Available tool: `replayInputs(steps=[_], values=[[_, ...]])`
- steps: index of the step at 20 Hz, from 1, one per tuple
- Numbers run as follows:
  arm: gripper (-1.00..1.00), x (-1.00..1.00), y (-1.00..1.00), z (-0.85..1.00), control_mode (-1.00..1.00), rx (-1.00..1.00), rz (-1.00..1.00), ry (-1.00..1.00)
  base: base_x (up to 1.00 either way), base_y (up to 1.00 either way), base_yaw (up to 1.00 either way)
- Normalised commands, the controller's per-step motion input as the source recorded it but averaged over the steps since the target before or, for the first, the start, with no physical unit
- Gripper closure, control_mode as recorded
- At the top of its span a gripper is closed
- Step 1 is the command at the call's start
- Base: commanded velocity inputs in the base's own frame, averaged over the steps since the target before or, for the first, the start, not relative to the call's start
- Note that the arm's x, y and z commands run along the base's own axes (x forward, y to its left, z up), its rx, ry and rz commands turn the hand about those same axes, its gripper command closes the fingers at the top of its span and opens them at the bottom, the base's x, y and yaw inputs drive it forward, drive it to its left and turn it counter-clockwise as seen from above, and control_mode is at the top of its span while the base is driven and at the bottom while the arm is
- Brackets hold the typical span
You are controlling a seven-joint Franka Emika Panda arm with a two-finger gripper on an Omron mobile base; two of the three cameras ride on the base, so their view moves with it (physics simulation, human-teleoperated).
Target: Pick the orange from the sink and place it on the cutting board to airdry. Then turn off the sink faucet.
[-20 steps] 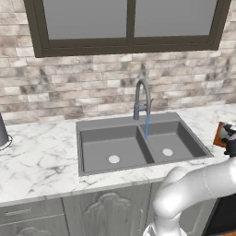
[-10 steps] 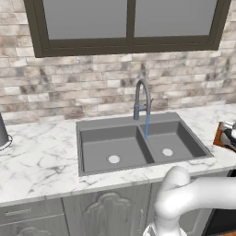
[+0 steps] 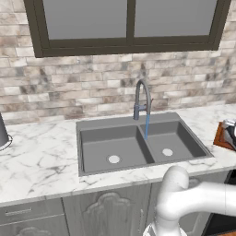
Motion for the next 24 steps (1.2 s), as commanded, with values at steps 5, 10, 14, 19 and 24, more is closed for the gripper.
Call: replayInputs(steps=[5, 10, 14, 19, 24], values=[[-1.00, 0.00, -0.07, -0.21, -1.00, 0.00, 0.03, 0.00, 0.00, 0.00, 0.00], [-1.00, 0.00, -0.11, -0.10, -1.00, 0.00, 0.03, 0.00, 0.00, 0.00, 0.00], [-1.00, 0.00, 0.00, 0.00, -1.00, 0.00, 0.03, -0.03, 0.00, 0.00, 0.00], [-1.00, 0.00, 0.00, 0.28, -1.00, 0.00, 0.05, -0.10, 0.00, 0.00, 0.00], [-1.00, -0.12, 0.00, 0.48, -1.00, -0.03, 0.07, -0.14, 0.00, 0.00, 0.00]])
